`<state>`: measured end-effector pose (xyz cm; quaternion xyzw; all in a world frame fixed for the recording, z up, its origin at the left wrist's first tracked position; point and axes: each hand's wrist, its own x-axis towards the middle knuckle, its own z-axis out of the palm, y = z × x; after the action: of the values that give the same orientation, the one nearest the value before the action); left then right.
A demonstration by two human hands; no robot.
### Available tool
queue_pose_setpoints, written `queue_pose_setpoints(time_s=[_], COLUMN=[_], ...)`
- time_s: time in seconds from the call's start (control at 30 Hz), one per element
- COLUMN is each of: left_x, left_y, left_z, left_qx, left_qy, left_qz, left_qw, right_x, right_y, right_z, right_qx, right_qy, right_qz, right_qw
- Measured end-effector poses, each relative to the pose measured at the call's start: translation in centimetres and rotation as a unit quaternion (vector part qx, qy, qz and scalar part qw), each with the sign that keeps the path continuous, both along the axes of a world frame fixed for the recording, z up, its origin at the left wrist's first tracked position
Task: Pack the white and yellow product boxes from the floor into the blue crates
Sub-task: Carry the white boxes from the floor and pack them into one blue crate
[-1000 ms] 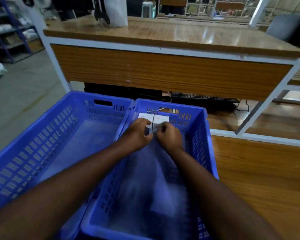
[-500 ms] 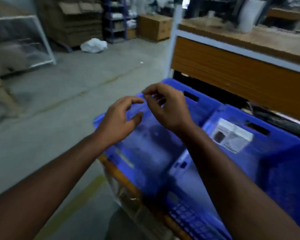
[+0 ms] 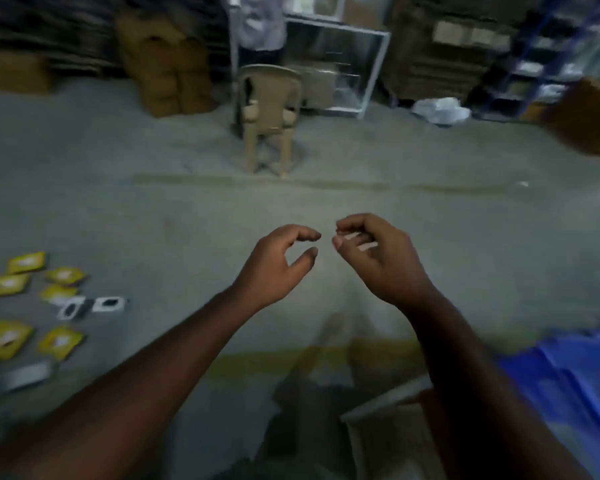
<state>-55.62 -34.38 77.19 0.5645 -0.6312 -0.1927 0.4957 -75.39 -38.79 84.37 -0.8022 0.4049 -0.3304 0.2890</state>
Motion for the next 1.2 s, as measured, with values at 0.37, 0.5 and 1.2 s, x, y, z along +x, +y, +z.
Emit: queue_pose_setpoints(time_s=[0.37, 0.5, 1.2], left_x=[22.8, 27.8, 53.4], left_y=[9.2, 9.3, 19.7], left_z=[-14.6, -17.6, -30.9], left_qx=[0.171, 0.205, 0.367], left_qy=[0.091, 0.101, 0.189], left_qz=[0.364, 0.460, 0.607], left_qw=[0.911, 0.858, 0.679], right_x=[31.2, 41.4, 75.6], right_y=[-6.2, -8.6, 3.1], right_z=[-13.4, -17.9, -37.0], right_qx=[0.177, 0.183, 0.148], right_qy=[0.103, 0.127, 0.166], right_qz=[0.346, 0.420, 0.464], right_qw=[0.915, 0.880, 0.857])
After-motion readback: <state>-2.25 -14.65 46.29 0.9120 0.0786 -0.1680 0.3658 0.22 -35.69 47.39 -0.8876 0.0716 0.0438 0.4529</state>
